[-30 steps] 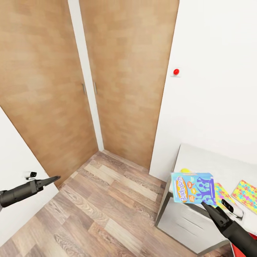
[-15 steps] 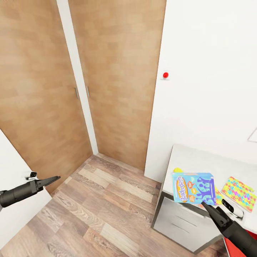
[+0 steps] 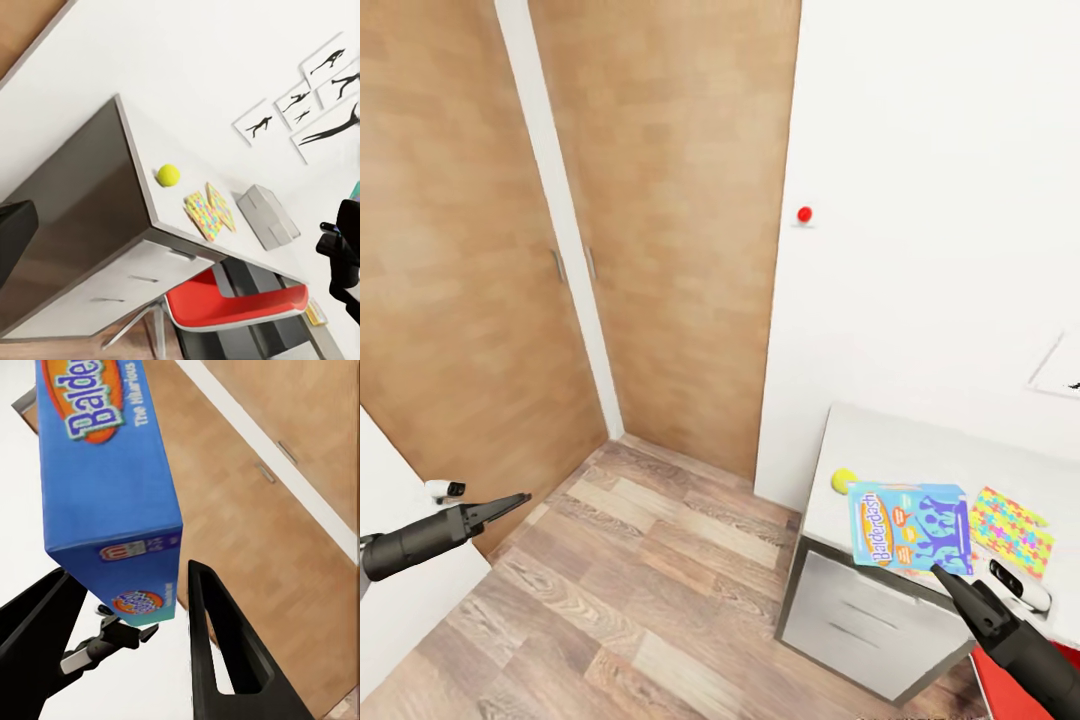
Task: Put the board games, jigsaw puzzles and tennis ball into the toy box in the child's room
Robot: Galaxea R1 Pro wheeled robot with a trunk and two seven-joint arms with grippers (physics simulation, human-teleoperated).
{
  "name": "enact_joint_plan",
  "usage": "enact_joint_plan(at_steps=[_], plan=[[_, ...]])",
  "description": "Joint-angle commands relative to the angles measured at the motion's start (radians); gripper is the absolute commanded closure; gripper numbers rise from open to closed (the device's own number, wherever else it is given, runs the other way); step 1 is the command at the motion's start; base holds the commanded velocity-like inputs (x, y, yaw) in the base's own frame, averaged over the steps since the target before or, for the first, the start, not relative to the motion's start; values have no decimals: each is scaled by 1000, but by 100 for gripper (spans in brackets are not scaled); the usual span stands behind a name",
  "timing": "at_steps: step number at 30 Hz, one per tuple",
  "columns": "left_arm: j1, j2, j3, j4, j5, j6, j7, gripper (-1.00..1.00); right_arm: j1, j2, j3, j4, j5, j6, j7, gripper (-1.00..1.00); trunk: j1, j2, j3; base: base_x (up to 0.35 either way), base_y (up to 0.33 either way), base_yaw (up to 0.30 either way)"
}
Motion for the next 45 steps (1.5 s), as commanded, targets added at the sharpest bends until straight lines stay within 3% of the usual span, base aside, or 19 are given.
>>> enact_joint_plan(at_steps=[1,29,45], plan=[[0,0,0,0,0,10,-4,-100,-1,0,-1,0,0,11,3,100,1,-2,-1,0,-64,-197],[-1,1,0,0,0,10,-4,-100,-1,-1,-16,2,0,11,3,100,1,-2,33,7,-209,-200],[-1,1,1,0,-1,11,-4,-100,-1,-1,-28,7,-2,11,3,100,1,-2,52,189,-113,-200]])
